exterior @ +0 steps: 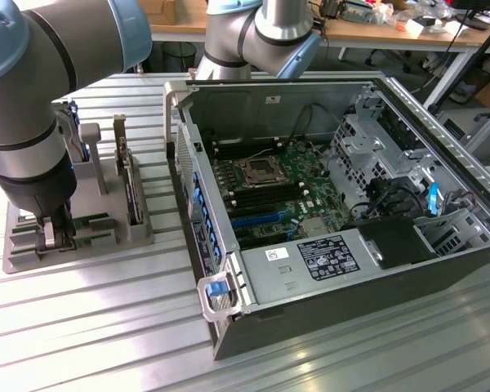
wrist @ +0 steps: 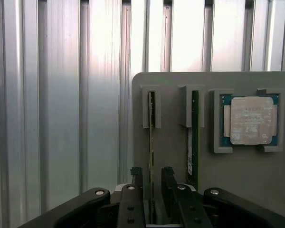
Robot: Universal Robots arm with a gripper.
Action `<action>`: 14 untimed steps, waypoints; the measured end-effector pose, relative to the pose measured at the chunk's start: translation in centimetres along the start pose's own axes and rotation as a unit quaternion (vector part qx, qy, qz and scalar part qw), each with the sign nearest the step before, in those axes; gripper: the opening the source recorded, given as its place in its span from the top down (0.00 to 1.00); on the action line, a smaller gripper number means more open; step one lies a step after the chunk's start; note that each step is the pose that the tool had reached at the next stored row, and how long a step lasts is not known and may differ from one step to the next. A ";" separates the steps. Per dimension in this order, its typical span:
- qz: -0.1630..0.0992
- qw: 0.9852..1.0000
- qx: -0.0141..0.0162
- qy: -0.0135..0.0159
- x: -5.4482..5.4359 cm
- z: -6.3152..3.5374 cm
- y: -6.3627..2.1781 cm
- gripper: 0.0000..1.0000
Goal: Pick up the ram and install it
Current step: 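Pick up the ram and move it above insertion slot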
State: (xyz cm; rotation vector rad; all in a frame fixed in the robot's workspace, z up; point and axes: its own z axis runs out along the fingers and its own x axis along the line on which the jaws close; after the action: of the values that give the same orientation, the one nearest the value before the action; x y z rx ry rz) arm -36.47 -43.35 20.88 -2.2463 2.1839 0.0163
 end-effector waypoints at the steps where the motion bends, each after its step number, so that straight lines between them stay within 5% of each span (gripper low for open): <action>1: 0.000 1.000 0.000 0.000 0.0 0.03 0.00 0.70; 6: 0.000 1.000 0.000 0.000 -0.1 0.07 0.00 0.70; 8: 0.000 1.000 0.000 0.000 -0.1 0.07 0.00 0.84; 14: 0.000 1.000 0.000 0.000 -0.1 0.07 0.00 0.88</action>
State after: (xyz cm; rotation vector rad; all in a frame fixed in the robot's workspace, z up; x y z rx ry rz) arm -36.47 -43.28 20.82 -2.2465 2.1840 0.0163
